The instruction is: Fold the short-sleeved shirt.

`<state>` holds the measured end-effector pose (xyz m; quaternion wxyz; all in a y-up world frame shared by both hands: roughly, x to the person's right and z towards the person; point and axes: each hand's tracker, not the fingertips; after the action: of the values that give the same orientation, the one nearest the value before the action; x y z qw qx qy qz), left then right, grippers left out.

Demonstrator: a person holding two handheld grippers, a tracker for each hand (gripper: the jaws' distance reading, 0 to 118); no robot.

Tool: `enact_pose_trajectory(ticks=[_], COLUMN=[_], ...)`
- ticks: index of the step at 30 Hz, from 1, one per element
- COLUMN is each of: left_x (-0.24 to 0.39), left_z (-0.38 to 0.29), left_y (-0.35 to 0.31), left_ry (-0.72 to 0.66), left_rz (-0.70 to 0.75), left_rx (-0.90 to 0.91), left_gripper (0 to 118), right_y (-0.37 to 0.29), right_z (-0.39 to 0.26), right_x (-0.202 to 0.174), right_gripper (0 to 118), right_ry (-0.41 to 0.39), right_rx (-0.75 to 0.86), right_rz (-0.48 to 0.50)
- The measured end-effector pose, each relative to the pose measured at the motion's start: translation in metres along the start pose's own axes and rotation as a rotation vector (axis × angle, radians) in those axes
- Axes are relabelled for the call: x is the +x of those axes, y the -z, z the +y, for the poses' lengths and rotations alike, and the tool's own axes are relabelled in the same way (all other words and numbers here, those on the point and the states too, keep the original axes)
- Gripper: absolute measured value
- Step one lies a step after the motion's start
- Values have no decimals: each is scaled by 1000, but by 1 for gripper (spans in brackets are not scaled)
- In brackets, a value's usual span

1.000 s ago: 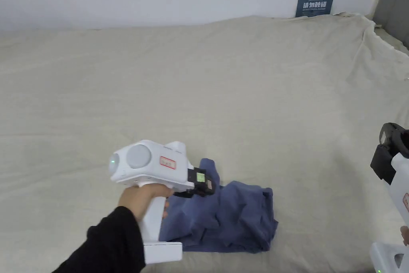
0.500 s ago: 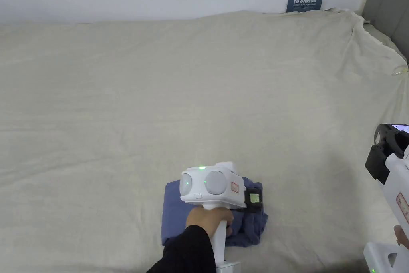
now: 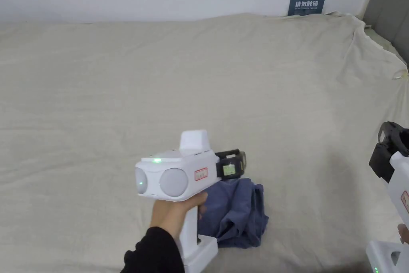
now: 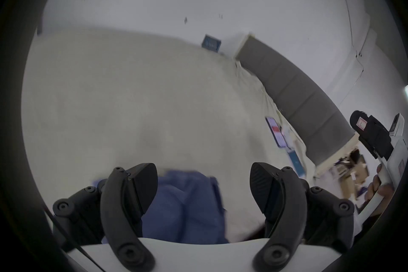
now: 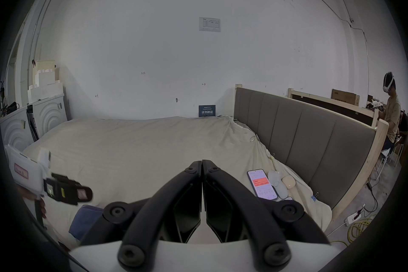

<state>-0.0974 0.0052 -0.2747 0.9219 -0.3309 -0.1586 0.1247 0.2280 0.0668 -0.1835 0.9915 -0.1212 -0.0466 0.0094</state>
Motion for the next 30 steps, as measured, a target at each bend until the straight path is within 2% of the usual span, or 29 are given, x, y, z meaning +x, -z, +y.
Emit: enact_pose_trajectory(ticks=[2,3,4,5,7,8,15,21,30], left_x=[-8,-14,-18,-22,-30,-33,-37,-12,32], left_z=[-2,-4,-8,-13,-23,-30,-76,-118,-142], left_y=[-10,-12,-13,-13,-8,-6,22,52,77], left_ry=[44,63,77,94,91,91,102,148,205], left_rz=[47,56,62,69,71,77,94,63,51], left_rx=[68,93,109,112,112,120,44,-72,-90], left_gripper=[77,64,39,24,4,0,0,0,0], right_y=[0,0,0,0,0,0,-1,-1,-2], right_z=[1,1,1,2,1,1,0,-4,-7], right_x=[-1,-2,-2,-3,-5,-5,-5,0,14], right_gripper=[0,0,0,0,0,0,0,0,0], right_ry=[0,-2,-4,-4,-7,-9,-10,-14,-22], right_rx=[2,3,3,3,2,1,-6,-16,-31], right_rz=[2,3,4,6,9,9,8,1,-21])
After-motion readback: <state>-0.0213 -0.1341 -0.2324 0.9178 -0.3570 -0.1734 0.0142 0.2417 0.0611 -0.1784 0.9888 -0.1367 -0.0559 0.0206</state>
